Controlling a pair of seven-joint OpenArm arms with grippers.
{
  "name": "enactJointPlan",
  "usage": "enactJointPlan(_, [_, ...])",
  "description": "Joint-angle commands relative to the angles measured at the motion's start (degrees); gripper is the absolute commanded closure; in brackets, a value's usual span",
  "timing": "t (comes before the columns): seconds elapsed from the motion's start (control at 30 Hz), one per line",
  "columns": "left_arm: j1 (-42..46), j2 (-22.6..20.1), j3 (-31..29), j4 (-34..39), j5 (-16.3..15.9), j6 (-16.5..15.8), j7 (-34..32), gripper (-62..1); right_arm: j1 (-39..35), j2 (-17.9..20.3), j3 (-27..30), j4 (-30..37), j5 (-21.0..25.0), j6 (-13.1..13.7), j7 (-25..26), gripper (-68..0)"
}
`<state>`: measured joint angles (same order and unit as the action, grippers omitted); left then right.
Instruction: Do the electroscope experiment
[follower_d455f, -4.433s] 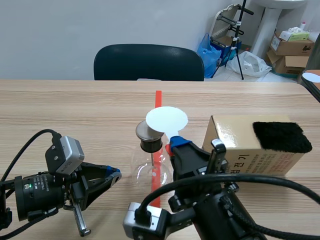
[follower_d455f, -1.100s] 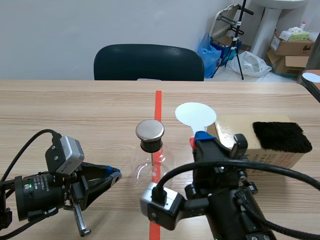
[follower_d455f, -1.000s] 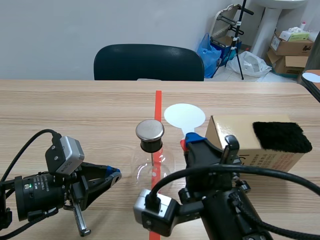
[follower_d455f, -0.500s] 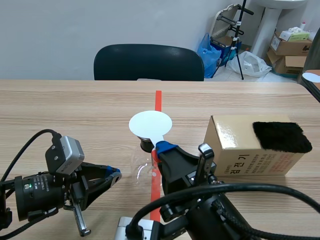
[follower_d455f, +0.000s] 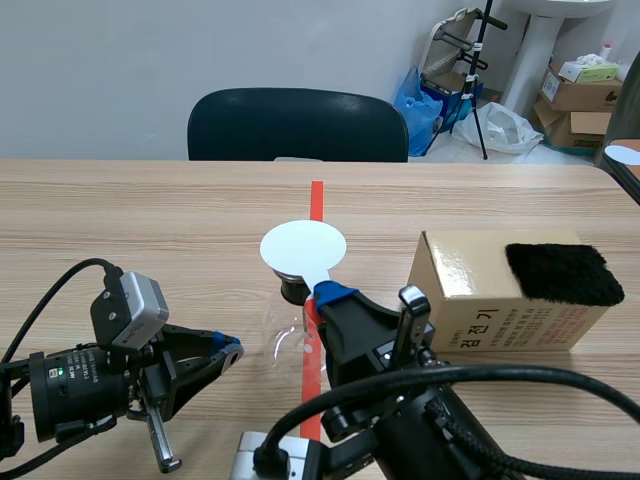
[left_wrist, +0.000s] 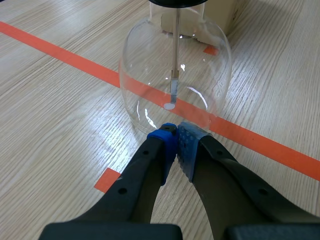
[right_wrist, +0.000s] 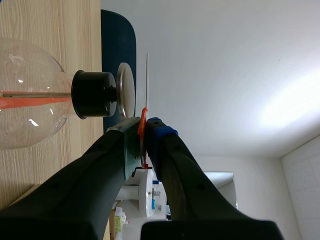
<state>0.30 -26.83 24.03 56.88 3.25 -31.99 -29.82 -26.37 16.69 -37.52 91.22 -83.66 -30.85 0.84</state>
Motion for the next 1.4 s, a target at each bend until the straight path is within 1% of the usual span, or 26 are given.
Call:
enactJointPlan(0.0, [-0.33,0.31,-0.15,1.14,-0.42,-0.28,-0.55,-2.9,0.66,0.26,0.33,0.24,-0.04,-0.74,-0.2,-0.8])
enactJointPlan(0.6, [-0.33,0.31,-0.15,1.14,-0.42,-0.28,-0.55,-2.9,0.66,0.26,0.33,0.24,-0.04,-0.74,-0.26,-0.8])
enactJointPlan(0.7, [-0.33,0.31,-0.15,1.14,-0.42,-0.28,-0.55,-2.9,0.66,0.26,0.33,0.24,-0.04,-0.74,-1.18,-0.8])
enactJointPlan(0.87, [-0.33,0.31,-0.15,1.14,-0.42,-0.28,-0.55,-2.9,0.66,0.28,0.33,0.24,-0.04,-0.74,-5.22,-0.8])
enactJointPlan(1.2, [-0.33,0.31,-0.15,1.14,-0.42,-0.28,-0.55,-2.9,0.66,0.28,0.33,0.24,-0.04,-0.74,-17.55,-0.8])
enactJointPlan(1.37, [-0.33,0.31,-0.15,1.14,-0.42,-0.28,-0.59,-2.9,0.66,0.28,0.33,0.24,-0.04,-0.74,-21.97,-0.8])
